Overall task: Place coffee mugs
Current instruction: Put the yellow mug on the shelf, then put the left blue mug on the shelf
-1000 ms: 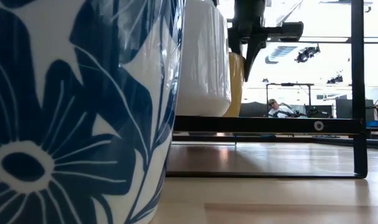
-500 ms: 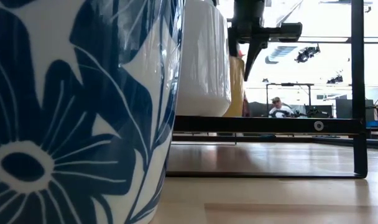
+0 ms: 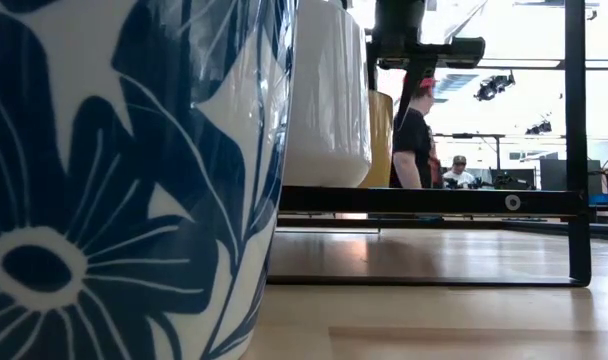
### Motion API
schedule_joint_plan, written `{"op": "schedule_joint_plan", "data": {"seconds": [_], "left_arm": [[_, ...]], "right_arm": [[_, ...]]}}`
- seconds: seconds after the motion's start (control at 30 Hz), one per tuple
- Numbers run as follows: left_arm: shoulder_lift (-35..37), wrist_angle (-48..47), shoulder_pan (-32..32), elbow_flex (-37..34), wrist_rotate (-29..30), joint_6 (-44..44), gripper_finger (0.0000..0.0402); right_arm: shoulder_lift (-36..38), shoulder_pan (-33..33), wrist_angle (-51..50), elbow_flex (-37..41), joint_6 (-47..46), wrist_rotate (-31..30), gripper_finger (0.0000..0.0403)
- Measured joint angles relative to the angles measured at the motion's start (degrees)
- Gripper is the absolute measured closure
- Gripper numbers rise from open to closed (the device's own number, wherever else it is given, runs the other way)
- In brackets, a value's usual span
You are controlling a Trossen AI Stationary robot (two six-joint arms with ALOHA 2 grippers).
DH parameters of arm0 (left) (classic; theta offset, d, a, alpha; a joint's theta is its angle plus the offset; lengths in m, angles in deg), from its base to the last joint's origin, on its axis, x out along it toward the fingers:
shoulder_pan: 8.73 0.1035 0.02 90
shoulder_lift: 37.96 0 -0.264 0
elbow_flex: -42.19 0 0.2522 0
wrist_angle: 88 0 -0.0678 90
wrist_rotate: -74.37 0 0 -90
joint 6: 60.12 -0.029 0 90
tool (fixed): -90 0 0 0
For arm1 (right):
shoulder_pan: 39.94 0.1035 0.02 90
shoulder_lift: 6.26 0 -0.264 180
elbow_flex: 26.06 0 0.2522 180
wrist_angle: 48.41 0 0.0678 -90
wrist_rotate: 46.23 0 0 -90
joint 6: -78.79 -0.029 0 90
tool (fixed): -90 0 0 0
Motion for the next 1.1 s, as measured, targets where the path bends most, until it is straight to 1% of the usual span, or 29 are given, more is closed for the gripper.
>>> {"op": "schedule_joint_plan", "data": {"seconds": [0.3,0.4,0.47,0.6,0.73,0.83,1.03,1.1], "left_arm": [[0.00,-0.02,0.00,0.00,0.00,0.00,0.0263],[0.00,0.00,0.00,0.00,0.01,0.00,0.0263],[0.00,0.02,0.02,0.00,0.01,0.00,0.0263],[0.00,0.18,0.02,0.00,0.00,0.00,0.0263],[0.00,1.45,0.01,0.00,0.02,0.27,0.0263],[-0.02,2.94,0.00,0.00,0.02,0.44,0.0263],[-0.02,7.26,0.02,0.00,0.18,0.61,0.0263],[-0.02,7.52,-0.01,0.00,0.17,1.33,0.0263]], "right_arm": [[4.14,-0.04,-2.37,-0.02,0.28,1.21,0.0273],[6.27,-0.04,-1.07,-0.02,0.53,0.94,0.0272],[7.53,0.01,1.37,-0.02,2.88,-0.84,0.0272],[10.26,1.07,8.34,-0.02,13.53,-5.24,0.0272],[13.60,2.63,13.50,-0.03,25.73,-6.05,0.0272],[15.67,4.73,14.68,-0.07,34.23,-5.16,0.0272],[19.09,11.08,14.43,-0.07,50.24,0.90,0.0272],[19.68,13.39,14.51,-0.07,54.71,2.04,0.0272]]}}
